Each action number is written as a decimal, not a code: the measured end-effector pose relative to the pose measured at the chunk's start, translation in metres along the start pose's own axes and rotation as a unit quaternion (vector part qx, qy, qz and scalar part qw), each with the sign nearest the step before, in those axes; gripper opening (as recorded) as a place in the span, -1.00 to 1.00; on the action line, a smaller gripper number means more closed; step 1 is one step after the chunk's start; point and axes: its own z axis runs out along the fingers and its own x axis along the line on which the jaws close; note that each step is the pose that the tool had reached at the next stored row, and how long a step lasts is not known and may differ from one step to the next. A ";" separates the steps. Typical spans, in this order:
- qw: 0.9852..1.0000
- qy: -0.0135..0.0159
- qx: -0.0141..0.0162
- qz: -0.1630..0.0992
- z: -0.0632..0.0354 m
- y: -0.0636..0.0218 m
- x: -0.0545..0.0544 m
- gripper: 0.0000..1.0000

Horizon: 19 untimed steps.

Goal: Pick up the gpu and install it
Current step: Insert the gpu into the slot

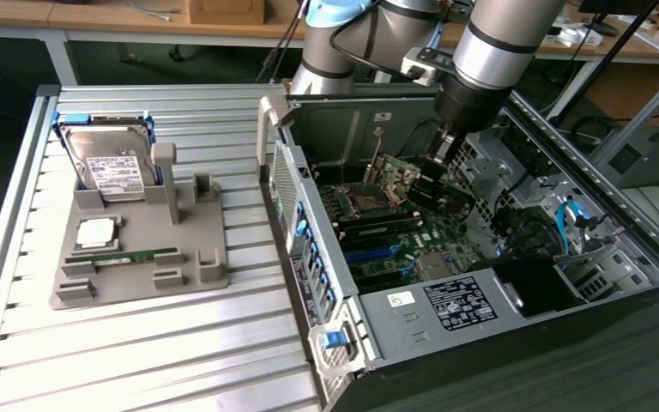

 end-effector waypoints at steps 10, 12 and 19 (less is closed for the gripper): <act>1.000 0.000 -0.001 -0.020 0.0000 0.0000 0.000 -0.47; 1.000 0.000 -0.001 -0.023 0.0000 0.0000 0.000 -0.47; 0.999 0.000 -0.001 -0.037 0.0000 0.0000 0.000 -0.47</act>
